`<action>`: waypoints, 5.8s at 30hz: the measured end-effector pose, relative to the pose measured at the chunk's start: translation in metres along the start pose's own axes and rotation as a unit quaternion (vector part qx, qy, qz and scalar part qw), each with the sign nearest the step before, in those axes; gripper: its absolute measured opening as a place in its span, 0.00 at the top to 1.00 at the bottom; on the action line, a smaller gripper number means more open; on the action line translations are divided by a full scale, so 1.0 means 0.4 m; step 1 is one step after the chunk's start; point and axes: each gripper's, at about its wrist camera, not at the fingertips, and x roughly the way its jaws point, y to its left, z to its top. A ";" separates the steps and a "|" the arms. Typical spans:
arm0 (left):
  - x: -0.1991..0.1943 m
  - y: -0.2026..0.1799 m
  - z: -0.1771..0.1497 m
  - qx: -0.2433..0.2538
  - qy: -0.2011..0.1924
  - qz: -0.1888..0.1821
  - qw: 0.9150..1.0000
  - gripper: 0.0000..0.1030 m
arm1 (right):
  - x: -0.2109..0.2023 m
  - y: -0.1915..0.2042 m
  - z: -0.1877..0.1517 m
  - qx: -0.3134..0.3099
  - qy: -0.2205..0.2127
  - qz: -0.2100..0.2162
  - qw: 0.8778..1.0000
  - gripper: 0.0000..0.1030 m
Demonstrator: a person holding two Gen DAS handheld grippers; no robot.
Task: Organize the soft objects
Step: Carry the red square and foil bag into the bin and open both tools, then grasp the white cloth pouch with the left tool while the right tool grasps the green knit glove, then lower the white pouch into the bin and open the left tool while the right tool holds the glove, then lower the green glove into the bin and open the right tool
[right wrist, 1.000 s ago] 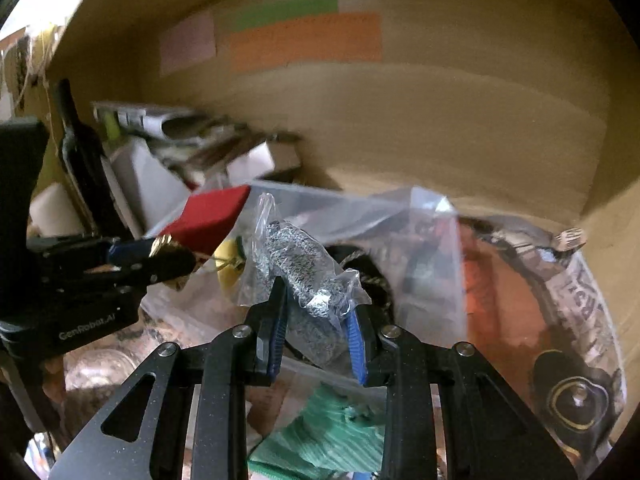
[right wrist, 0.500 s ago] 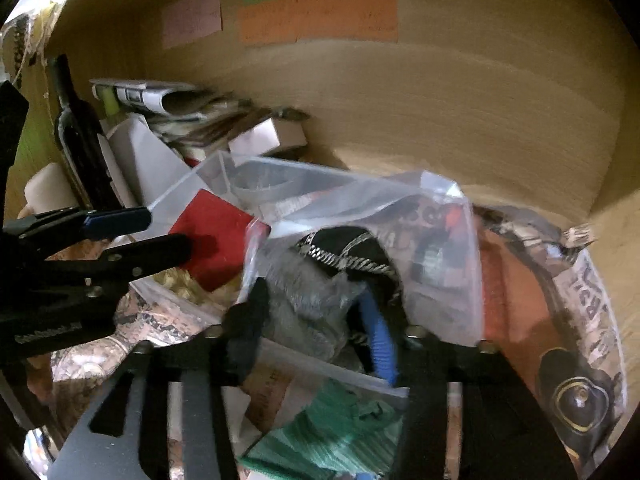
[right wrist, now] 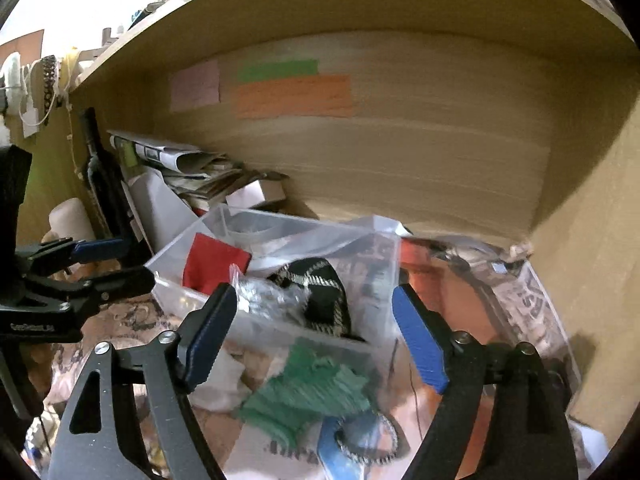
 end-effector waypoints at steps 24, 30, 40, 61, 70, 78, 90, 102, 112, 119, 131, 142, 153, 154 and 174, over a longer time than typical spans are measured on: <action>0.189 -0.042 -0.161 -0.024 0.146 -0.039 0.988 0.30 | 0.140 0.002 -0.153 0.033 0.133 0.036 0.990 0.47; 0.172 -0.053 -0.161 -0.014 0.133 -0.044 0.990 0.51 | 0.139 0.005 -0.154 0.031 0.130 0.040 0.990 0.70; 0.084 -0.068 -0.121 0.005 0.088 -0.051 0.995 0.76 | 0.106 0.022 -0.141 0.022 0.109 0.049 0.993 0.87; 0.014 -0.029 -0.060 -0.006 0.033 -0.030 0.999 0.76 | 0.150 0.051 -0.151 -0.012 0.147 0.039 0.988 0.36; 0.013 -0.016 -0.059 -0.016 0.026 -0.024 0.999 0.76 | 0.161 0.064 -0.169 -0.023 0.153 0.040 0.987 0.69; -0.003 -0.014 -0.012 -0.022 -0.007 -0.018 1.000 0.76 | 0.120 0.041 -0.146 -0.002 0.123 0.054 0.991 0.85; 0.003 -0.026 0.094 -0.023 -0.059 -0.005 0.998 0.76 | -0.017 -0.005 -0.040 0.021 0.016 0.062 0.998 0.88; 0.155 -0.024 0.086 -0.005 -0.001 0.022 1.000 0.76 | 0.061 0.009 -0.109 -0.003 0.104 0.062 0.993 0.54; 0.272 0.010 0.044 -0.023 0.069 0.015 0.997 0.76 | 0.126 0.048 -0.197 -0.048 0.160 0.068 0.984 0.50; 0.275 -0.004 0.040 -0.018 0.085 0.001 0.996 0.54 | 0.113 0.029 -0.187 -0.028 0.142 0.073 0.987 0.80; 0.159 -0.014 0.062 -0.008 0.045 -0.015 0.999 0.37 | -0.003 0.017 -0.061 -0.020 0.026 0.067 0.997 0.82; 0.046 0.004 0.054 -0.011 -0.005 0.003 1.000 0.15 | 0.135 -0.055 0.036 -0.005 0.029 -0.007 1.000 0.82; 0.039 -0.014 -0.012 0.000 0.029 -0.011 1.000 0.14 | 0.224 -0.055 0.010 -0.008 0.095 -0.018 0.995 0.60; 0.040 -0.018 -0.019 0.001 0.033 -0.014 0.999 0.14 | 0.213 -0.054 0.010 -0.009 0.093 -0.020 0.995 0.56; 0.023 -0.153 -0.208 0.022 0.115 -0.059 0.991 0.14 | 0.027 -0.094 -0.098 0.014 0.079 -0.026 0.996 0.25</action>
